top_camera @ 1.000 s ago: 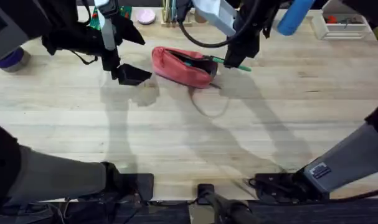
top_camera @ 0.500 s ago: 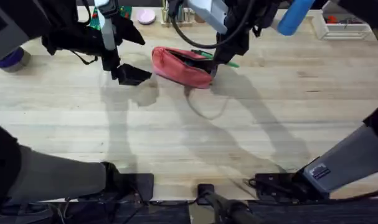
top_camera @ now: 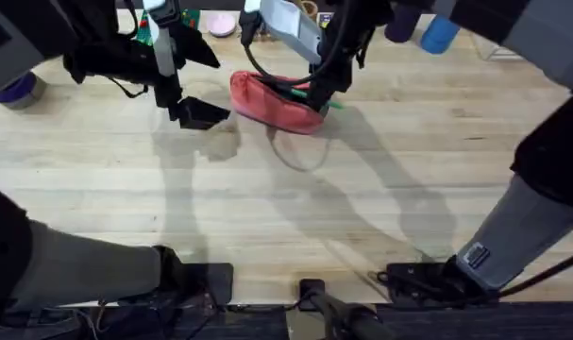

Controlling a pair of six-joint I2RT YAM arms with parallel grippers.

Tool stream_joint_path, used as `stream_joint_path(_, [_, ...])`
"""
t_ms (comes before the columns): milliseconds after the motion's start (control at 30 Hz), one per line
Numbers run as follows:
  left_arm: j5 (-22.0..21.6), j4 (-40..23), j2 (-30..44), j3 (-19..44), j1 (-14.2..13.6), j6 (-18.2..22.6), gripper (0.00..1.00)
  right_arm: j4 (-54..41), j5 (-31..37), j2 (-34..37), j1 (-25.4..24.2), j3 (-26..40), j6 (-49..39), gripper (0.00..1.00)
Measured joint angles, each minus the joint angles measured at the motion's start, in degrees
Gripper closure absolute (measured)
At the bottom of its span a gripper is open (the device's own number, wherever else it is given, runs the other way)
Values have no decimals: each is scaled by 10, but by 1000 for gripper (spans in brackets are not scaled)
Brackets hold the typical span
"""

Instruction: Unzip the bag, pick up the pens from the table one at a time and place them inside, then zip the bag closed.

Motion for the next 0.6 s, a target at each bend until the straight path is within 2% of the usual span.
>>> stream_joint_path(600, [0, 0, 0, 0, 0, 0, 8, 100, -4, 54, 38, 0, 22, 970])
